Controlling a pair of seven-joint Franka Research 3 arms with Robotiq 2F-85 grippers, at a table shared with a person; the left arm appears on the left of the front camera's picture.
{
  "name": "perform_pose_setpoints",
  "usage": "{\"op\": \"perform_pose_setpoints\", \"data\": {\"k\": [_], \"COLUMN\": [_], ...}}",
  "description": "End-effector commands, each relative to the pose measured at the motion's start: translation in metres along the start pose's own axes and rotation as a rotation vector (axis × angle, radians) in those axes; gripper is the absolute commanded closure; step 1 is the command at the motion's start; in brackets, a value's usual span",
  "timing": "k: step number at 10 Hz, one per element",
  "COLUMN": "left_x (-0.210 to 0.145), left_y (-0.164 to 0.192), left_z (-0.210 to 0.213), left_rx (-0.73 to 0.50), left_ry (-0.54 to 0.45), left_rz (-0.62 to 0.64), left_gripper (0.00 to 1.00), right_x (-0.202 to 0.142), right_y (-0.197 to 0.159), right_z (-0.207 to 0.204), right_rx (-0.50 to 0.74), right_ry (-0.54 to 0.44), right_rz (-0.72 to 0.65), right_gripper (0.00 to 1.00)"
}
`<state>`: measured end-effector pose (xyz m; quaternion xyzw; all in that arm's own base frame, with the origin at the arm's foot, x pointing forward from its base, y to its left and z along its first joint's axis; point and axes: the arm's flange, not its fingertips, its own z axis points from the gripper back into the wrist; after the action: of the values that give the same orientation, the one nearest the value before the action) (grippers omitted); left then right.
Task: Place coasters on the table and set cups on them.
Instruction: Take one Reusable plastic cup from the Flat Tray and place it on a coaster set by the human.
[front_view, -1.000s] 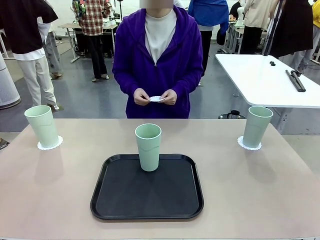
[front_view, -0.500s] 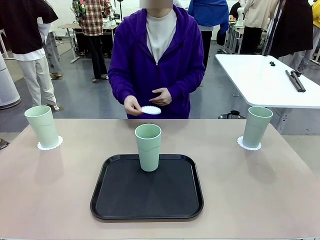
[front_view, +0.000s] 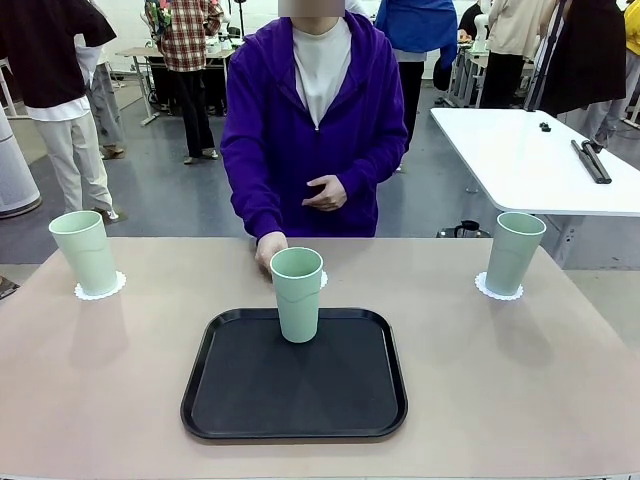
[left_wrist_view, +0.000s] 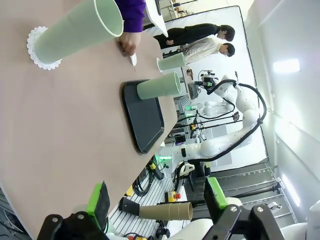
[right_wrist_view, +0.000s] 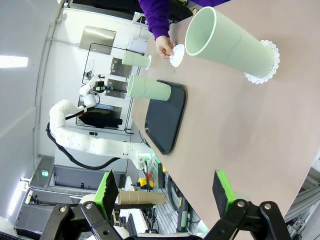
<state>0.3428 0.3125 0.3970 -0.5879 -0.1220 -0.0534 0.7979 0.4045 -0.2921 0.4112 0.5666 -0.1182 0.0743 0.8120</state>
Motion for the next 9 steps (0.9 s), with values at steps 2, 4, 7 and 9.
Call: {"op": "perform_pose_setpoints", "data": {"k": [2, 4, 7, 9], "left_x": [-0.0004, -0.0004, -0.0004, -0.0004], "left_y": [-0.0004, -0.0004, -0.0004, -0.0004], "left_z": [0.0014, 0.0014, 0.0014, 0.0014], "left_rx": [0.003, 0.003, 0.003, 0.003], "left_ry": [-0.004, -0.004, -0.004, -0.004], "left_rz": [-0.002, -0.002, -0.002, -0.002], "left_gripper": [0.00, 0.00, 0.00, 0.00], "right_x": [0.0010, 0.0010, 0.0010, 0.0010], "right_y": [0.0009, 0.0009, 0.0009, 0.0009], "right_z": [-0.0009, -0.0009, -0.0009, -0.0009], "right_rx": [-0.005, -0.005, -0.005, -0.005], "right_ry": [0.004, 0.004, 0.004, 0.004], "right_rz": [-0.002, -0.002, -0.002, -0.002], "right_gripper": [0.00, 0.00, 0.00, 0.00]}}
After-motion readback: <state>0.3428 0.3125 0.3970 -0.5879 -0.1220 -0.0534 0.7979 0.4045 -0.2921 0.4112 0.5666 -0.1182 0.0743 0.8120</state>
